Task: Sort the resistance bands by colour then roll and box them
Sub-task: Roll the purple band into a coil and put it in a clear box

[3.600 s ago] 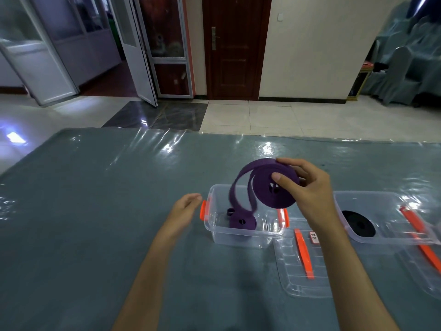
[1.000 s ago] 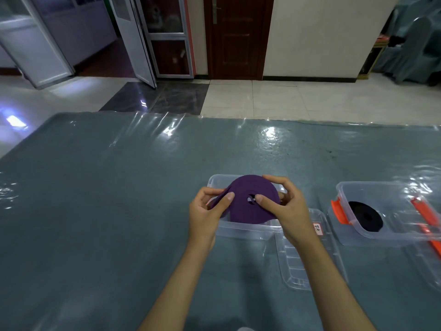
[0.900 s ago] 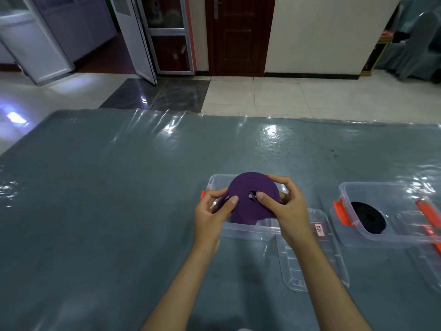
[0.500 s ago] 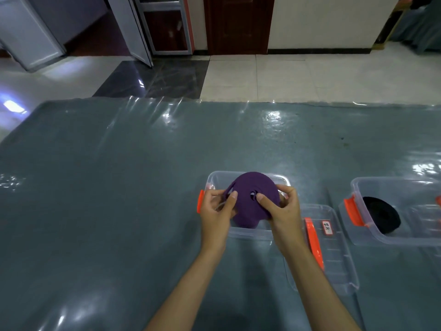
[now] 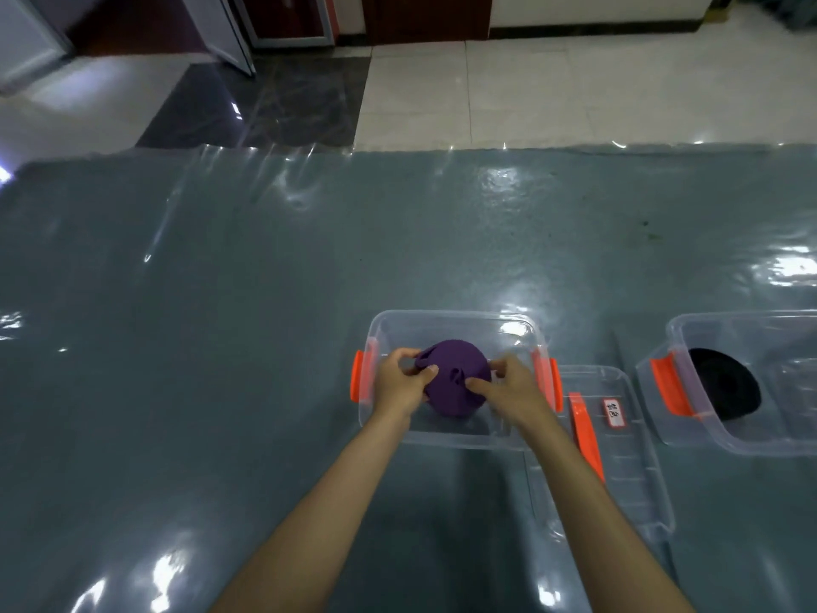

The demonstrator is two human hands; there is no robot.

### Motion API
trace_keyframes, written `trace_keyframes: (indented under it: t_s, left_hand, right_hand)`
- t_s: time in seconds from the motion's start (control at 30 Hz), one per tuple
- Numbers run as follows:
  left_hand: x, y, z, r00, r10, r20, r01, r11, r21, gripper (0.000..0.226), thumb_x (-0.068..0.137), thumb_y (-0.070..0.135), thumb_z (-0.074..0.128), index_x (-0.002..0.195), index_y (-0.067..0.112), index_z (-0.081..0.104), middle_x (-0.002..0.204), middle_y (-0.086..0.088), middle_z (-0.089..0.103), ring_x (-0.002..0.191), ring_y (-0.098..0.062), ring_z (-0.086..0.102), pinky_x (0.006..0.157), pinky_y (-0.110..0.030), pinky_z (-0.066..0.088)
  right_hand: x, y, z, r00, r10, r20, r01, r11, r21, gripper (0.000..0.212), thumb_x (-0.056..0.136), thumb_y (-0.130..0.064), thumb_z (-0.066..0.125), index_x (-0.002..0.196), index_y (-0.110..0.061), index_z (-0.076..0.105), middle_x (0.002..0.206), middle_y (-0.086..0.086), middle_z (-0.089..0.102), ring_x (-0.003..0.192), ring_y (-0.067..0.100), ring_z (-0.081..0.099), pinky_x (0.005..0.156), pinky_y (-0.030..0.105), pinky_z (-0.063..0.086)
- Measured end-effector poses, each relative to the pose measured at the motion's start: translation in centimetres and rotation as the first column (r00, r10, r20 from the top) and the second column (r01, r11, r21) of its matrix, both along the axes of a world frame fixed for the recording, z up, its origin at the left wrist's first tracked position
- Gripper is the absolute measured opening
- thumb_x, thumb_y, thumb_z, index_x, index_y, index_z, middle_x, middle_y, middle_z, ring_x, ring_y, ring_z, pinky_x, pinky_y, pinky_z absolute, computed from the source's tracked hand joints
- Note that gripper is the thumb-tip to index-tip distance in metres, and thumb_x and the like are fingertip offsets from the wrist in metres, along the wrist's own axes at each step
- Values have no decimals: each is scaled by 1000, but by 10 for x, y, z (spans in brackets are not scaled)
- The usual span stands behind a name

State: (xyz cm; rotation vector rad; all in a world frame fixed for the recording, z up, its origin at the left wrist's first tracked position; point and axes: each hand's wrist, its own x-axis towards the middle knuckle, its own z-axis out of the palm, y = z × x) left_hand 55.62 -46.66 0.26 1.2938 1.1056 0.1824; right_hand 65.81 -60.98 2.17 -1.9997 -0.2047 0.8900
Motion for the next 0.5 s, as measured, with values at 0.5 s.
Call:
trace_keyframes:
  t_s: [0.5]
  left_hand:
    - [32, 18, -42, 895, -253, -367, 385, 853, 352, 15, 94, 7, 74, 108, 9, 78, 95, -6, 76, 88, -22, 70, 70, -24, 44]
  right_hand:
    - [21, 21, -52, 984, 175, -23, -175, 951, -254, 26, 91, -18, 77, 108, 1, 71, 106, 20, 73, 91, 28, 71, 70, 31, 55]
